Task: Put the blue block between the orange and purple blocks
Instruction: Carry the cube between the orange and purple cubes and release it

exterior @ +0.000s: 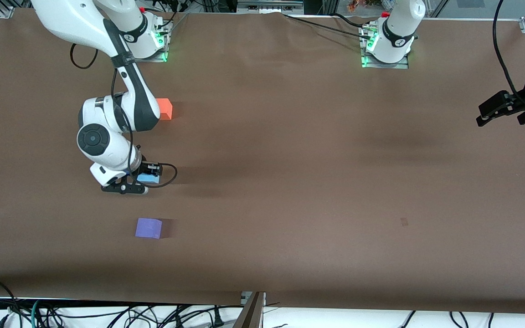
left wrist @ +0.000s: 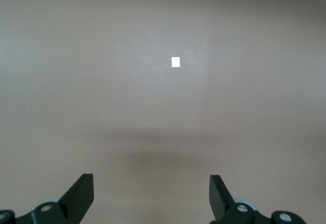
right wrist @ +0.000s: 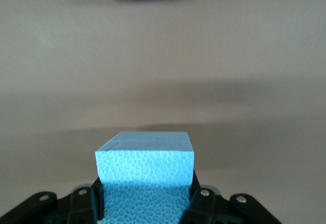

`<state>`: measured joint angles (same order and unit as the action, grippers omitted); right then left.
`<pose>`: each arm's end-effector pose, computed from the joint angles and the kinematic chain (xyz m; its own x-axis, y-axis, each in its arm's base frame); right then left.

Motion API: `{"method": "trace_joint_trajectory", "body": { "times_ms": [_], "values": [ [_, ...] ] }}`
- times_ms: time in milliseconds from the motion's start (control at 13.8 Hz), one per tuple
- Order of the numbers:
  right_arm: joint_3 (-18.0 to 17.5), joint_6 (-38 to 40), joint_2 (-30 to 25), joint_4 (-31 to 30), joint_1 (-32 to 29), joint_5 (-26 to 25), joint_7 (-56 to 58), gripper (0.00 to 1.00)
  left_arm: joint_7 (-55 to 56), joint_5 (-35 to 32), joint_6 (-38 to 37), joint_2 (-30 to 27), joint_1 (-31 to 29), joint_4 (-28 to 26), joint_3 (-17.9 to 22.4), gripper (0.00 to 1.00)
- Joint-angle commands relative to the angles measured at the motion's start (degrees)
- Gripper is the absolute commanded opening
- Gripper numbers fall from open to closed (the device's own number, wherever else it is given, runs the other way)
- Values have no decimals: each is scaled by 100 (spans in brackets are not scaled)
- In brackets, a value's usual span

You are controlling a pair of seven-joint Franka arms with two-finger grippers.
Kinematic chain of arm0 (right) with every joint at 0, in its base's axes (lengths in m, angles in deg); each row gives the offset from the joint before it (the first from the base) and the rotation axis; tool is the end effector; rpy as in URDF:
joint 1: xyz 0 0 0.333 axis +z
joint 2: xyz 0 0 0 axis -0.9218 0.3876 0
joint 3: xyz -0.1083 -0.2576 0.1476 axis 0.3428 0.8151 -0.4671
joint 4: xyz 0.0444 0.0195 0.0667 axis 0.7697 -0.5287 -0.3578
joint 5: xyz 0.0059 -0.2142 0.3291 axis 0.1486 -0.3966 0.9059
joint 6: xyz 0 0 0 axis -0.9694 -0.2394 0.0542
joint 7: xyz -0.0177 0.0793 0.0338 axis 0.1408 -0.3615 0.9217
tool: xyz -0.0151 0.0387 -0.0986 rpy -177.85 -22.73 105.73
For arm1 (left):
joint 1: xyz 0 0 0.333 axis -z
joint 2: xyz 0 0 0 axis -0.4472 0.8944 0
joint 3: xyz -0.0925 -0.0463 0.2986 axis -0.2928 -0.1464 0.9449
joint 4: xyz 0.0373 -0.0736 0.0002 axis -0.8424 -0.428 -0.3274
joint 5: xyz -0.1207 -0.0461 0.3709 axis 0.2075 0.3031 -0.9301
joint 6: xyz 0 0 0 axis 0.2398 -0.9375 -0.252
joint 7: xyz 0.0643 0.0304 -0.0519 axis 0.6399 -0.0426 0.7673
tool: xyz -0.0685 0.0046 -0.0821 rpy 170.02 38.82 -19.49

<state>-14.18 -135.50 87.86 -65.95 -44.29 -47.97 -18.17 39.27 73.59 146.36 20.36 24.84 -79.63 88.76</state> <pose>0.5943 0.1439 0.2444 0.9972 -0.0520 -0.0539 -0.0486 -0.9969 0.0620 0.5659 0.0084 0.6175 0.9961 0.0837 0.0285 0.0837 -0.9965 0.0014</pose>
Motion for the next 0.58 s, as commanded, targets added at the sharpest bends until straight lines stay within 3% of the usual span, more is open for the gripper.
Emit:
{"method": "trace_joint_trajectory", "body": {
  "times_ms": [0, 72, 145, 217, 290, 435, 507],
  "values": [
    [-45, -612, -294, -789, 21, 120, 41, 5, -37, -127, -42, 85, 14, 175, -78, 100],
    [-54, -771, -285, -922, 30, 120, 41, 5, -37, -127, -42, 85, 14, 175, -78, 100],
    [-63, -816, -285, -966, 30, 120, 41, 13, -29, -119, -50, 77, 23, 175, -78, 100],
    [-54, -808, -277, -906, 21, 120, 58, 68, -28, -127, -50, 77, 31, 166, -87, 100],
    [-54, -773, -285, -775, 21, 120, 102, 100, -28, -127, -42, 85, 31, 166, -87, 100],
    [-45, -371, -294, -276, 21, 120, 155, 100, -28, -127, -42, 77, 40, 166, -95, 100],
    [-28, 189, -294, 145, 12, 112, 164, 100, -46, -127, -42, 85, 40, 166, -96, 100]
  ]
}}
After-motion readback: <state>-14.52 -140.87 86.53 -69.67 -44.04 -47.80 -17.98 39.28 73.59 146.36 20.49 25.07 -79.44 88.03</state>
